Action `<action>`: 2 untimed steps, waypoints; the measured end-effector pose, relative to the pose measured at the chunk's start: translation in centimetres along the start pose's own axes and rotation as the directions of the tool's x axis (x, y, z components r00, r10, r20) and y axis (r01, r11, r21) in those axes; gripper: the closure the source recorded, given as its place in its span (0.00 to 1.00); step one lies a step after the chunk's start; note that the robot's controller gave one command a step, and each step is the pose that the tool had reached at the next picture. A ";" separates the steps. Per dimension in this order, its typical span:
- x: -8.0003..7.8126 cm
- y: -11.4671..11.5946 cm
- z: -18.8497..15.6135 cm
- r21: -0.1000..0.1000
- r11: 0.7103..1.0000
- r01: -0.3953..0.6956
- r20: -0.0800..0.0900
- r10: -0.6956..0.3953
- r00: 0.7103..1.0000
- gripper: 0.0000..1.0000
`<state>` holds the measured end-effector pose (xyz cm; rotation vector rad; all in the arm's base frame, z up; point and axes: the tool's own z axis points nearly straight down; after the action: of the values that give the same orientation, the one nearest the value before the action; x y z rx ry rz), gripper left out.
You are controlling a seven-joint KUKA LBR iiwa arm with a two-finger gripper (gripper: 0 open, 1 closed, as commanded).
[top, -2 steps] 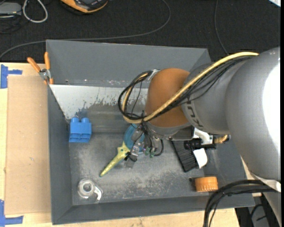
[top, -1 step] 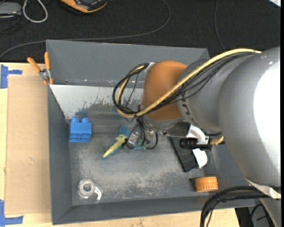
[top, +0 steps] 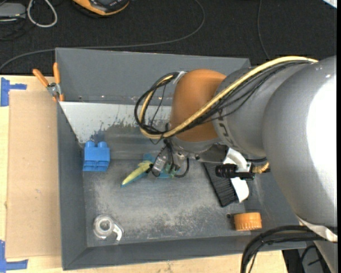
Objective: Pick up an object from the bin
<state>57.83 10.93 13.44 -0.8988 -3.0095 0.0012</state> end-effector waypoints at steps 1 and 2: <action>0.2 -0.4 3.7 0.001 1.000 -0.022 -0.006 0.022 1.000 1.00; 1.6 0.7 2.9 -0.003 0.999 -0.039 0.005 0.039 0.999 1.00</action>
Offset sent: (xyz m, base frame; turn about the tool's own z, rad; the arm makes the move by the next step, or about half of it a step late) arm -0.0107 0.0148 -0.0299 0.0409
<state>56.87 12.35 10.53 -0.9595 -2.9963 -0.0013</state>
